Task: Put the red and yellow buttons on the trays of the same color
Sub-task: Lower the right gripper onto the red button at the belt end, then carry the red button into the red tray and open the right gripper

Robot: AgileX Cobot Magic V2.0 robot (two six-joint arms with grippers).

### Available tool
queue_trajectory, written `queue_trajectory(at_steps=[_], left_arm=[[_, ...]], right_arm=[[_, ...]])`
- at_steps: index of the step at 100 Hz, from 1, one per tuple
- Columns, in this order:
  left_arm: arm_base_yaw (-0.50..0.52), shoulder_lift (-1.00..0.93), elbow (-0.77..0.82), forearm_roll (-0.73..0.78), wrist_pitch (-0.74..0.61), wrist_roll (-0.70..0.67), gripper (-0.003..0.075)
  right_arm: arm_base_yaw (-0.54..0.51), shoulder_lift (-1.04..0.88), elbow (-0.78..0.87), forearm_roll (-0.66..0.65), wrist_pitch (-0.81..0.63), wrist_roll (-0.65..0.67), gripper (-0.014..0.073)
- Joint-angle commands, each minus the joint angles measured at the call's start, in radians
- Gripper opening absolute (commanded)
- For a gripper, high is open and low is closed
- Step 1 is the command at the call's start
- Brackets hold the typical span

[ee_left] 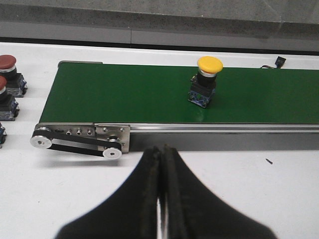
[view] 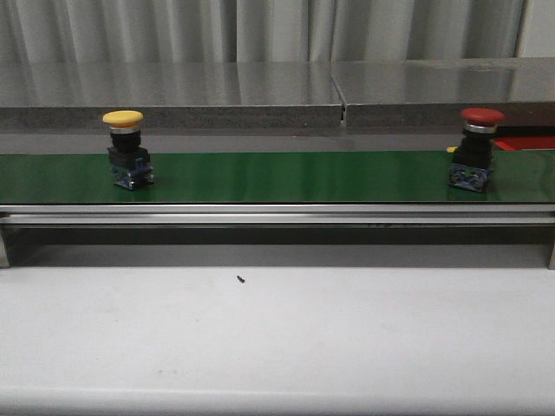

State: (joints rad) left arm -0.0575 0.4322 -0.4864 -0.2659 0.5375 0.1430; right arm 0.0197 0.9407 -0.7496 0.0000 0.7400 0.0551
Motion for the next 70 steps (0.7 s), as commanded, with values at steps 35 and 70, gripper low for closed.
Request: queue_trajectory(at_steps=[35, 70], left_arm=[[-0.007, 0.005, -0.026, -0.019, -0.074, -0.006, -0.0019], [-0.007, 0.005, -0.026, -0.019, -0.074, -0.006, -0.0019]], right_arm=[[0.0, 0.406, -0.386, 0.006, 0.006, -0.068, 0.0624], [-0.004, 0.653, -0.609, 0.08, 0.065, -0.114, 0.0624]])
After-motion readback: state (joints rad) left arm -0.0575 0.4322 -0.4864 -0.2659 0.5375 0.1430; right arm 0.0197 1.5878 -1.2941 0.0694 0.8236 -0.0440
